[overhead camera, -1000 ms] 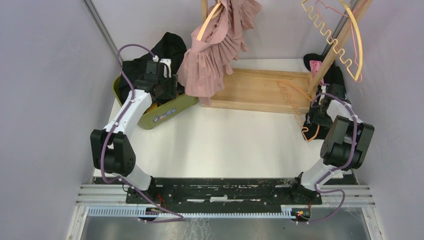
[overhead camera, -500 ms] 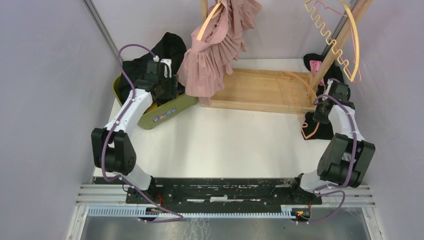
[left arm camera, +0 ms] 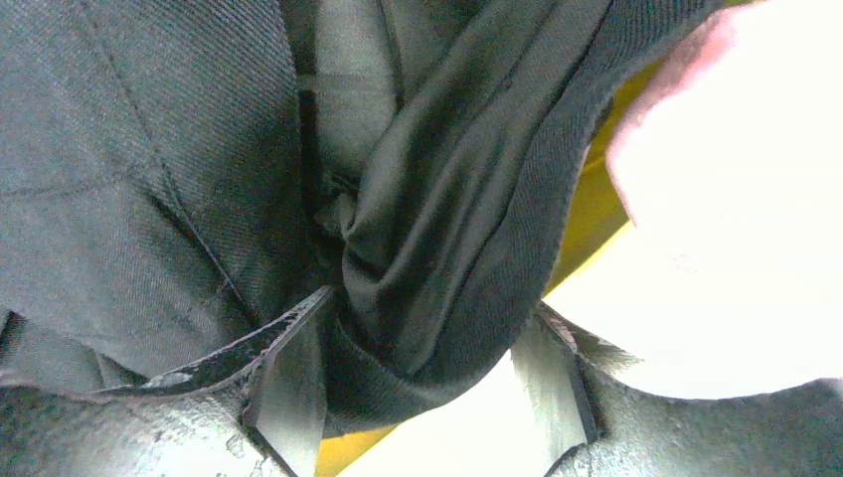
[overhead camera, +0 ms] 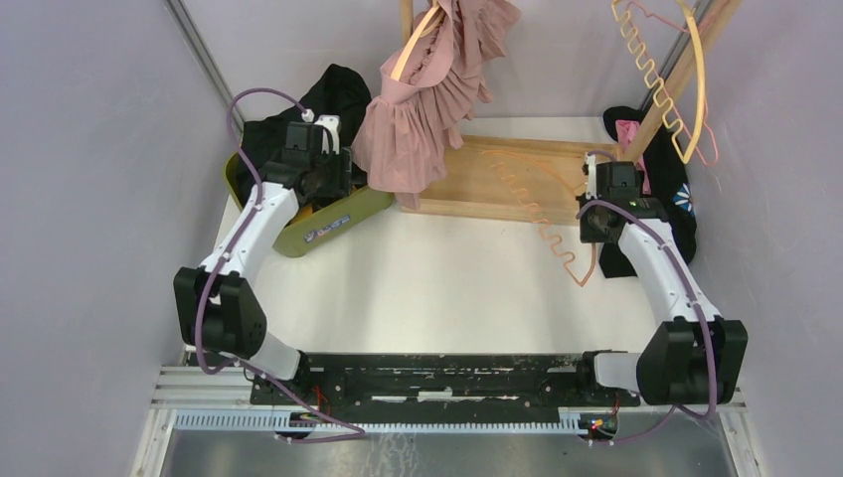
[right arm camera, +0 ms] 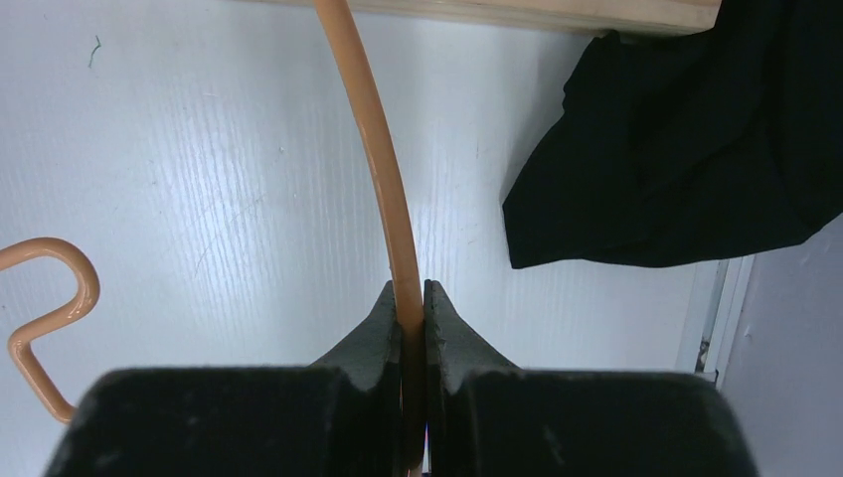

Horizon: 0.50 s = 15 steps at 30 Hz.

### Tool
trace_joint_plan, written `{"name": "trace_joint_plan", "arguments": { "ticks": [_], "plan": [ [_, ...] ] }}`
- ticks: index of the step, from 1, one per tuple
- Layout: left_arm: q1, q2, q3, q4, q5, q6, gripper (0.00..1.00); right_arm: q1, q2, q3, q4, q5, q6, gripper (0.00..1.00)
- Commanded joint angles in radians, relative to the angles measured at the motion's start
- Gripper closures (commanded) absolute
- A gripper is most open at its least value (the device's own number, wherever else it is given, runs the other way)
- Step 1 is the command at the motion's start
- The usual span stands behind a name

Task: Remove the skirt from the hanger
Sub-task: Pick up the hanger at the center of the board.

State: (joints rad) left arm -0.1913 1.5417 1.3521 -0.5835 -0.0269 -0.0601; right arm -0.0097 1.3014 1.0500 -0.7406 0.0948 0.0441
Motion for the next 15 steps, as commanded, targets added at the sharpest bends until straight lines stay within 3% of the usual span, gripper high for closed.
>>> {"name": "trace_joint_plan", "arguments": {
  "ticks": [1, 9, 15],
  "plan": [
    [-0.003, -0.061, -0.011, 0.026, 0.003, 0.021, 0.32, 0.047, -0.091, 0.054, -0.003, 0.03, -0.012, 0.98],
    [-0.008, -0.085, -0.007, -0.005, -0.08, 0.036, 0.32, 0.201, -0.009, 0.403, -0.101, -0.082, -0.121, 0.98],
    [-0.014, -0.1, -0.005, -0.004, -0.058, 0.034, 0.32, 0.382, 0.124, 0.666, -0.209, 0.2, -0.309, 0.98]
  ]
}}
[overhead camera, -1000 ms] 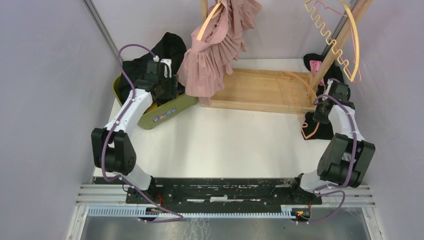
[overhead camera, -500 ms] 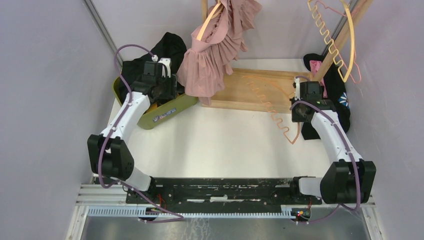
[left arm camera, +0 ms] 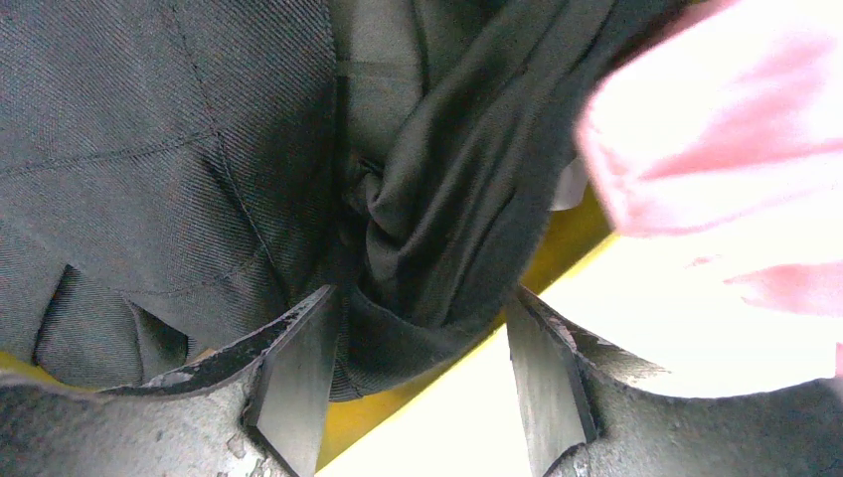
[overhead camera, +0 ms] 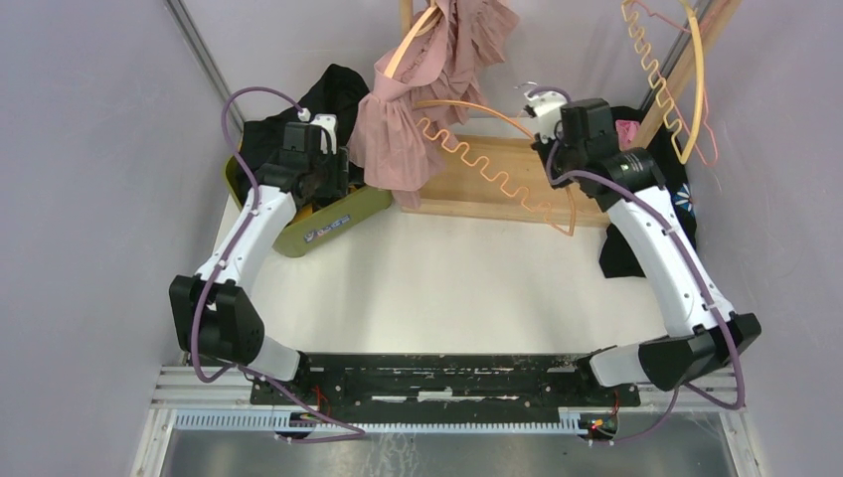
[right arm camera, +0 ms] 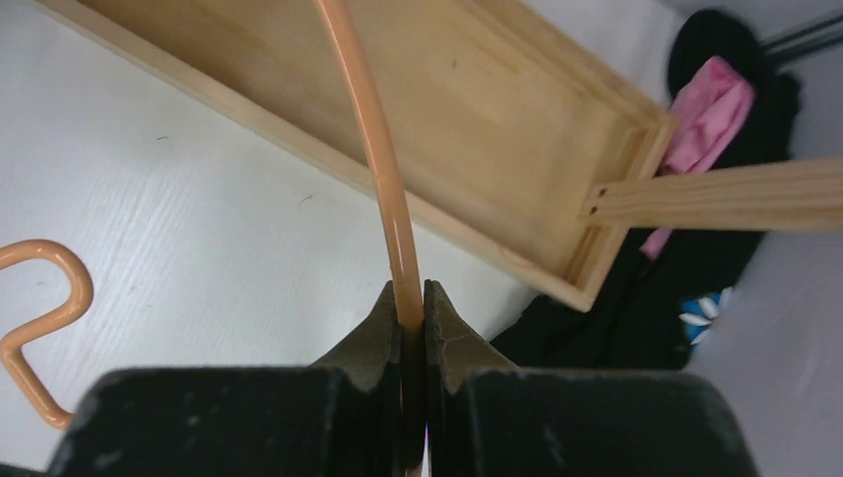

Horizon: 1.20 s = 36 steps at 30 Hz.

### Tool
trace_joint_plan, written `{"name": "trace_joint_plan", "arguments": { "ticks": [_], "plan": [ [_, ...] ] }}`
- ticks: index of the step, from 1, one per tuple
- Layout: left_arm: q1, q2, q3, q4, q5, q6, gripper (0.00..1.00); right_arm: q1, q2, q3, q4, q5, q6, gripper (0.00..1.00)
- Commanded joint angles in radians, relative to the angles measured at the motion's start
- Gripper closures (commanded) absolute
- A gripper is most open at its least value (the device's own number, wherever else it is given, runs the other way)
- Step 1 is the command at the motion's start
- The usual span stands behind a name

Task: Remove the skirt from the hanger
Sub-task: Pick up the hanger at the center of the board, then place the hanger at the clothesline.

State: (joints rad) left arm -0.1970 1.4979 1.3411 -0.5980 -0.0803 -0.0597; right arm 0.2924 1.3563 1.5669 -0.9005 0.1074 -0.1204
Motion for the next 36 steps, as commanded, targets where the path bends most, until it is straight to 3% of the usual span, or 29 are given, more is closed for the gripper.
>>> {"name": "trace_joint_plan", "arguments": {
  "ticks": [1, 5, 9, 13, 18, 30, 36],
  "plan": [
    [-0.009, -0.058, 0.008, 0.011, -0.002, 0.036, 0.32, 0.095, 0.088, 0.185, -0.042, 0.265, -0.175, 0.98],
    [-0.016, -0.062, 0.015, 0.012, 0.006, 0.049, 0.32, 0.102, 0.123, 0.272, 0.07, 0.582, -0.308, 0.98],
    [-0.018, -0.069, 0.018, 0.011, 0.005, 0.054, 0.32, 0.096, 0.096, 0.218, 0.263, 0.79, -0.472, 0.98],
    [-0.022, -0.065, 0.019, 0.011, 0.007, 0.061, 0.32, 0.091, 0.065, 0.142, 0.603, 0.956, -0.725, 0.98],
    [-0.028, -0.05, 0.029, 0.015, 0.01, 0.06, 0.32, 0.072, 0.053, 0.135, 0.844, 1.006, -0.891, 0.98],
    [-0.048, 0.008, 0.069, 0.018, 0.029, 0.055, 0.32, -0.02, 0.135, 0.35, 0.842, 0.934, -0.784, 0.98],
    [-0.048, 0.022, 0.08, 0.015, 0.019, 0.063, 0.32, -0.029, 0.174, 0.369, 0.833, 0.904, -0.759, 0.98]
  ]
}}
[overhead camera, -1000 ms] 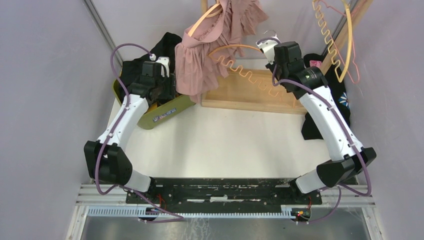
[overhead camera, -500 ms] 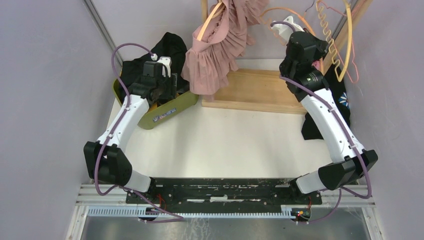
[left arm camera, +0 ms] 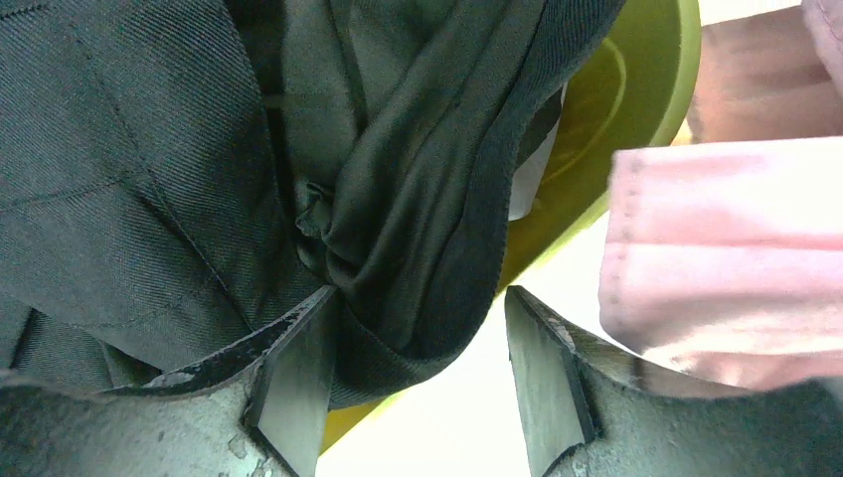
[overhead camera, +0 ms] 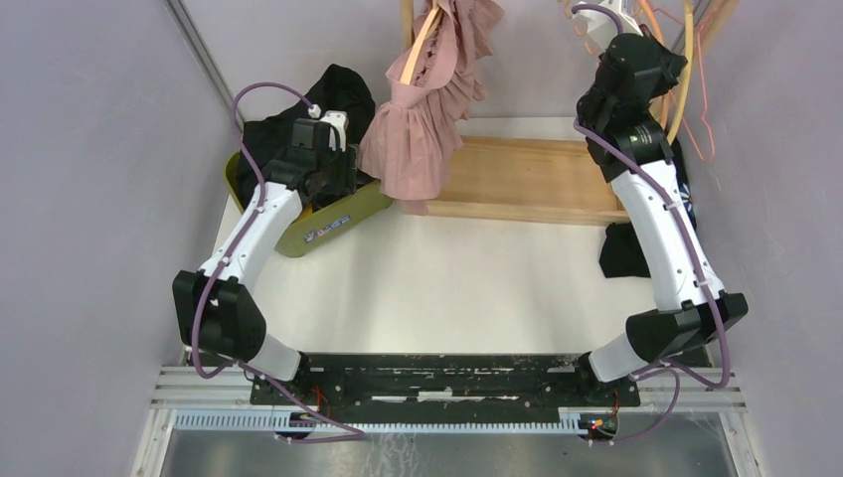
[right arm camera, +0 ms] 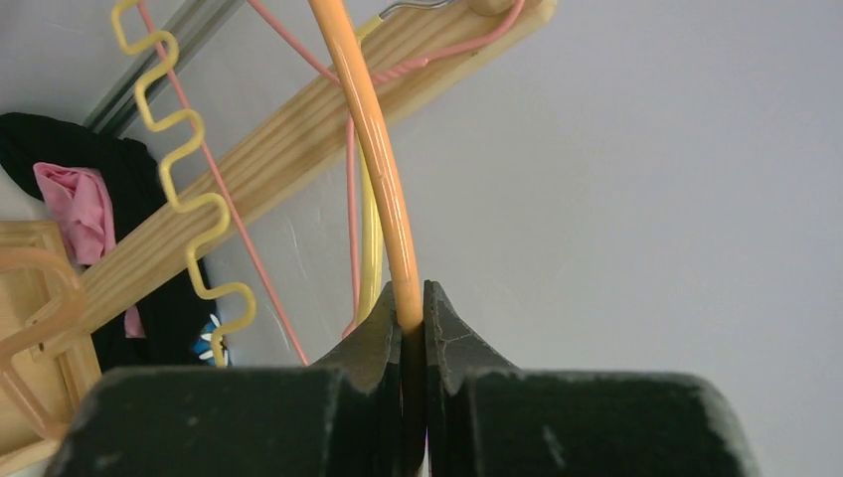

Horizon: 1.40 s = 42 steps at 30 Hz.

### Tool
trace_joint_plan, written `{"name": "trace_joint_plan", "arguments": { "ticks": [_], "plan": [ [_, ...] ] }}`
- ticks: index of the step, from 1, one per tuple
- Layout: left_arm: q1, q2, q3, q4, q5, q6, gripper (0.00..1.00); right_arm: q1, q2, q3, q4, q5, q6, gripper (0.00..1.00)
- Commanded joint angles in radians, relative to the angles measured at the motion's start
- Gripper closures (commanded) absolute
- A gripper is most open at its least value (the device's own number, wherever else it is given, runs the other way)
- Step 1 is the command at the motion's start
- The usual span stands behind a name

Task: Remove the skirt from the hanger
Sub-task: Place the hanger at the clothesline.

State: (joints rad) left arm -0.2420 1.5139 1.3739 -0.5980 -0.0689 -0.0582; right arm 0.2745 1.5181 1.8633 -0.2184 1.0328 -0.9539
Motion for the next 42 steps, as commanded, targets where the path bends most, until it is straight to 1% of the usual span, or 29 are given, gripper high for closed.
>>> {"name": "trace_joint_plan", "arguments": {
  "ticks": [1, 9, 12, 17, 22, 23, 24, 26, 28, 31, 32, 33, 34, 37, 39, 42],
  "plan": [
    [-0.003, 0.009, 0.048, 0.015, 0.007, 0.061, 0.32, -0.013, 0.025, 0.078, 0.15, -0.025, 0.076, 0.98],
    [-0.003, 0.003, 0.031, 0.012, -0.005, 0.068, 0.32, -0.051, 0.149, 0.092, 0.127, -0.046, 0.149, 0.98],
    [-0.003, -0.003, 0.024, 0.011, -0.012, 0.073, 0.32, -0.057, 0.173, 0.08, 0.123, -0.042, 0.162, 0.98],
    [-0.003, 0.006, 0.036, 0.006, -0.027, 0.087, 0.32, -0.057, 0.176, 0.043, 0.079, -0.036, 0.21, 0.98],
    [-0.003, 0.022, 0.051, 0.008, -0.003, 0.08, 0.32, -0.057, 0.158, -0.007, 0.06, -0.024, 0.228, 0.98],
    [-0.003, 0.025, 0.053, 0.008, 0.001, 0.079, 0.32, -0.057, 0.153, -0.018, 0.068, -0.014, 0.23, 0.97],
    [-0.003, 0.03, 0.056, 0.009, 0.006, 0.079, 0.32, -0.056, 0.146, -0.032, 0.082, -0.002, 0.229, 0.9],
    [-0.005, 0.034, 0.061, 0.01, 0.01, 0.077, 0.32, -0.057, 0.13, -0.062, 0.123, 0.026, 0.22, 0.62],
    [-0.005, 0.038, 0.065, 0.01, 0.01, 0.075, 0.32, -0.057, 0.108, -0.083, 0.127, 0.013, 0.22, 0.4],
    [-0.005, 0.048, 0.065, 0.012, 0.004, 0.072, 0.32, -0.055, 0.059, -0.101, 0.088, -0.036, 0.263, 0.21],
    [-0.006, 0.051, 0.064, 0.013, -0.001, 0.075, 0.3, -0.055, 0.038, -0.103, 0.062, -0.067, 0.293, 0.14],
    [-0.007, 0.055, 0.062, 0.012, -0.008, 0.081, 0.18, -0.054, 0.014, -0.102, 0.024, -0.107, 0.325, 0.06],
    [-0.007, 0.059, 0.062, 0.012, -0.015, 0.087, 0.14, -0.054, -0.016, -0.098, -0.028, -0.146, 0.36, 0.02],
    [-0.008, 0.061, 0.07, 0.008, -0.047, 0.104, 0.11, -0.054, -0.082, -0.095, -0.117, -0.264, 0.45, 0.0],
    [-0.01, 0.059, 0.082, 0.0, -0.069, 0.116, 0.0, -0.054, -0.116, -0.089, -0.177, -0.348, 0.488, 0.0],
    [-0.011, 0.042, 0.114, -0.013, -0.092, 0.135, 0.01, -0.047, -0.161, -0.09, -0.237, -0.453, 0.52, 0.0]
  ]
}}
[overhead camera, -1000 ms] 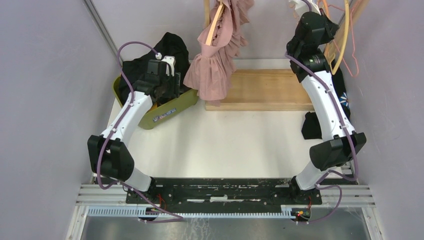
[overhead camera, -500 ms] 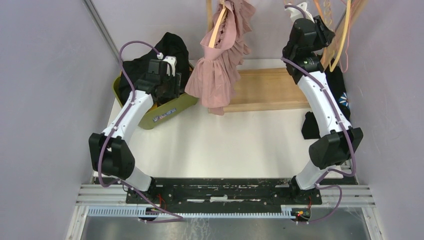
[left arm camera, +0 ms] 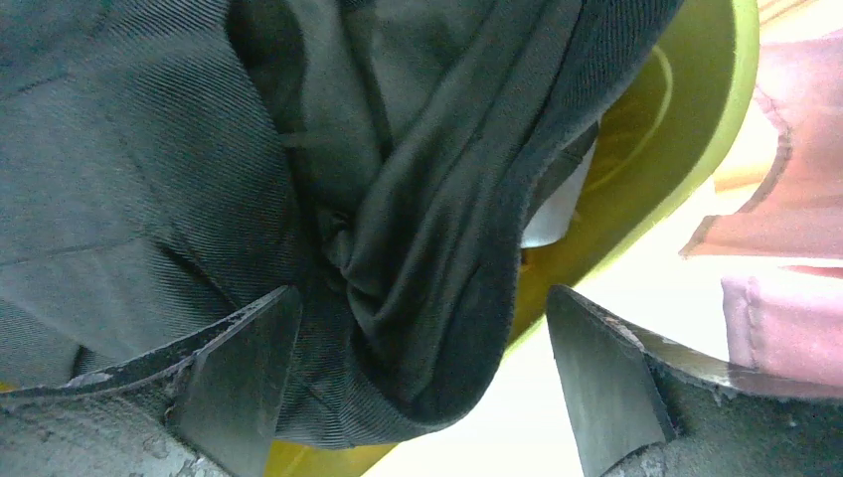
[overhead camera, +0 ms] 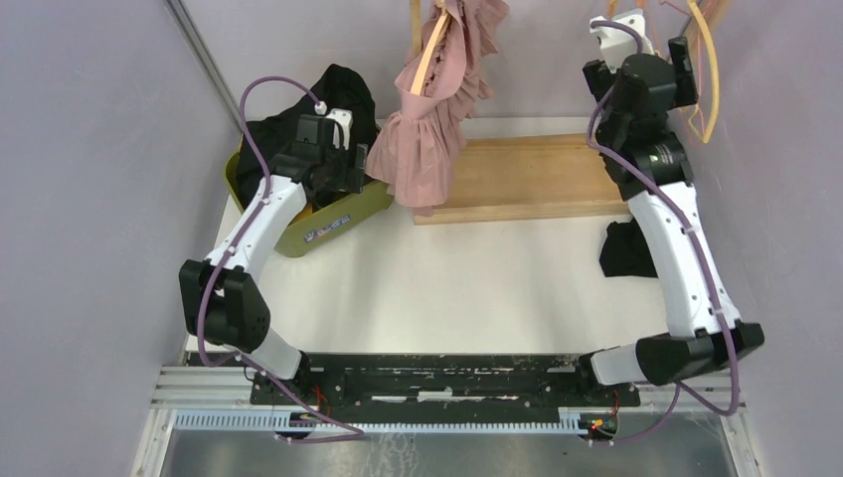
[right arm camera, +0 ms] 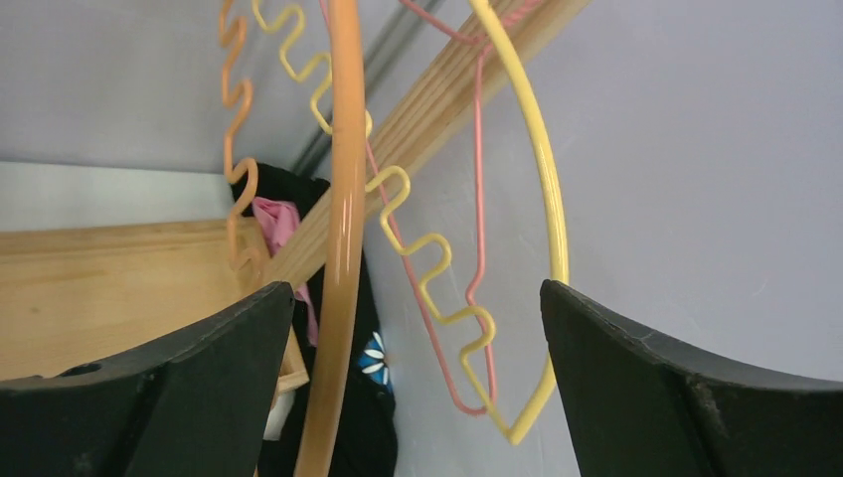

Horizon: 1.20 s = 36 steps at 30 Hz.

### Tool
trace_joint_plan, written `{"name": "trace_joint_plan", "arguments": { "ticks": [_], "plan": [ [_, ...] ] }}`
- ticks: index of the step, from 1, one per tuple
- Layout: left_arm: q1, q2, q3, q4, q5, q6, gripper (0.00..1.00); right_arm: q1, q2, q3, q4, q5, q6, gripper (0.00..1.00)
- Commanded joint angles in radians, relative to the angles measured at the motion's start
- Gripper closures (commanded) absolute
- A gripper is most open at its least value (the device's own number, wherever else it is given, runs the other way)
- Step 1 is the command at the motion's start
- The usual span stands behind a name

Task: Remove the skirt from the hanger
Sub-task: Place the hanger at the clothesline, then pick up the hanger from the clothesline.

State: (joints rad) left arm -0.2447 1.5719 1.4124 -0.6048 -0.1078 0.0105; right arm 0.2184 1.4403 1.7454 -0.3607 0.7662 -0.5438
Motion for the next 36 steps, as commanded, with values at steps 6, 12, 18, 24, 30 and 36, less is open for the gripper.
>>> {"name": "trace_joint_plan", "arguments": {
  "ticks": [6, 12, 18, 24, 30, 36],
  "plan": [
    [-0.008, -0.043, 0.169, -0.032, -0.118, 0.03, 0.01, 0.031, -0.101, 0.068, -0.16, -0.311, 0.235, 0.03],
    [-0.009, -0.091, 0.259, -0.003, -0.063, -0.037, 0.01, 0.095, -0.041, 0.154, -0.228, -0.396, 0.382, 0.08],
    [-0.011, -0.144, 0.264, 0.045, 0.016, -0.057, 0.01, 0.181, 0.017, 0.24, -0.26, -0.418, 0.455, 0.35],
    [-0.015, -0.172, 0.269, 0.079, 0.131, -0.079, 0.01, 0.292, 0.067, 0.305, -0.241, -0.431, 0.463, 0.29],
    [-0.021, -0.204, 0.231, 0.081, 0.127, -0.066, 0.01, 0.352, 0.151, 0.353, -0.185, -0.49, 0.559, 0.22],
    [-0.026, -0.249, 0.166, 0.089, 0.144, -0.081, 0.01, 0.406, 0.277, 0.5, -0.143, -0.485, 0.587, 0.23]
  ]
}}
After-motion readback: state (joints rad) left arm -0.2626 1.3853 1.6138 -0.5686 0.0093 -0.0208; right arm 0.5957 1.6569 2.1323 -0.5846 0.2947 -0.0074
